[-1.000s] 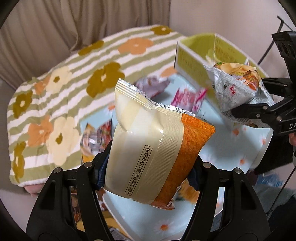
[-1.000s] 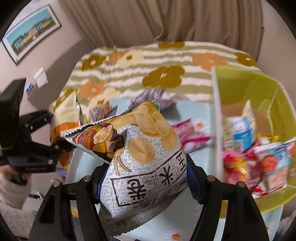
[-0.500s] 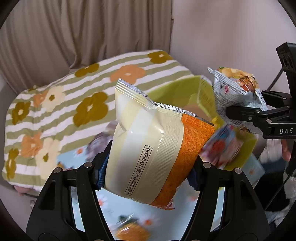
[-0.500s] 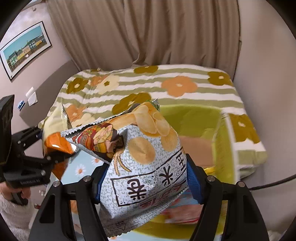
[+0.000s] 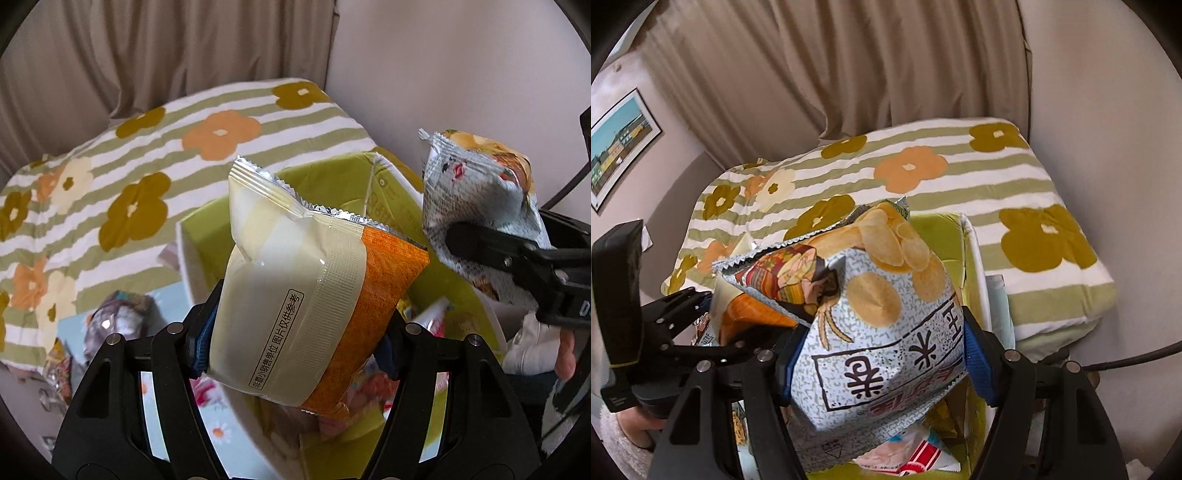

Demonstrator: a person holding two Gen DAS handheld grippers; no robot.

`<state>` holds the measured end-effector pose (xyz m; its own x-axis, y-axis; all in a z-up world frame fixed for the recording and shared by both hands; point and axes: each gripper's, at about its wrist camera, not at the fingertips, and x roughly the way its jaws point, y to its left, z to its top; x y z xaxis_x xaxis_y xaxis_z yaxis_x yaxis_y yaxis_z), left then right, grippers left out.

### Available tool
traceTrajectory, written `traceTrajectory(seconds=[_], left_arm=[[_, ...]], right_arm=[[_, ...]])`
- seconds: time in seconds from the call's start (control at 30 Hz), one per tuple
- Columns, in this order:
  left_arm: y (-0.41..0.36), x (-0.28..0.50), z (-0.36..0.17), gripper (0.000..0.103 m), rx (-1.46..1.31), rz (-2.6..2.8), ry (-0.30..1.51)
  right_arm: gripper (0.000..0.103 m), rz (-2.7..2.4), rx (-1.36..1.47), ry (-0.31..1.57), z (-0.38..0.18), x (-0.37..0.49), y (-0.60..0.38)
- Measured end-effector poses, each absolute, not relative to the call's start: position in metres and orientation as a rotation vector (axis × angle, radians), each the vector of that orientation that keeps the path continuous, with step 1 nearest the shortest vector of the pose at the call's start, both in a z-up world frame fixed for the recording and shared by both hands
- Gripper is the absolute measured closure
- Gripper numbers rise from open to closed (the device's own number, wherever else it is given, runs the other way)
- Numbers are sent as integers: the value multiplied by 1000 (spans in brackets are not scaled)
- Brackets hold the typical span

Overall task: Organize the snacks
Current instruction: 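Carry both bags into the yellow box and open both tools, then move both tools back over the remaining snacks on the table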

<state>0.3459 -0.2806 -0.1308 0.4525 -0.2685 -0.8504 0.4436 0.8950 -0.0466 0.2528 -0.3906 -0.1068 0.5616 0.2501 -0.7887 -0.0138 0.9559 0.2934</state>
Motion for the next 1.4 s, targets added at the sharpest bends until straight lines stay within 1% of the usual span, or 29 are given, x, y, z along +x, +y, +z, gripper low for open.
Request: traceTrajectory(seconds=[0.07, 0.13, 0.17, 0.2, 0.33, 0.77, 0.83, 0.87, 0.9, 0.93, 0.97, 1.0, 1.4], left_arm=[[-285, 352, -137, 36, 203, -446, 1008], [-287, 357, -142, 22, 217, -437, 1014], [-289, 360, -145, 6, 229, -422, 1018], [-288, 363, -147, 0, 233, -410, 1018], [-277, 366, -155, 0, 170, -425, 1052], [-218, 337, -143, 0, 109, -347, 1019], [-212, 334, -141, 0, 105, -337, 1014], [-208, 332, -140, 0, 102, -332, 1013], [-205, 331, -139, 0, 97, -328, 1012], [-202, 328, -137, 0, 88, -323, 1009], [-198, 325, -134, 0, 74, -320, 1002], [-195, 323, -132, 0, 64, -320, 996], [-153, 274, -88, 0, 50, -234, 903]], right_arm=[[36, 148, 283, 976, -111, 258, -396], [36, 152, 294, 982, -115, 260, -398], [36, 152, 297, 985, -116, 261, -399], [36, 153, 301, 989, -118, 263, -400], [36, 166, 323, 1006, -125, 267, -399], [35, 164, 325, 1074, -144, 283, -385], [32, 147, 318, 1074, -145, 284, -384], [28, 137, 311, 1066, -145, 284, -384], [17, 128, 300, 1044, -143, 282, -382], [11, 128, 293, 1027, -141, 280, -381], [3, 130, 284, 1005, -138, 277, -381], [1, 130, 278, 988, -135, 275, -380], [1, 225, 237, 891, -92, 234, -359]])
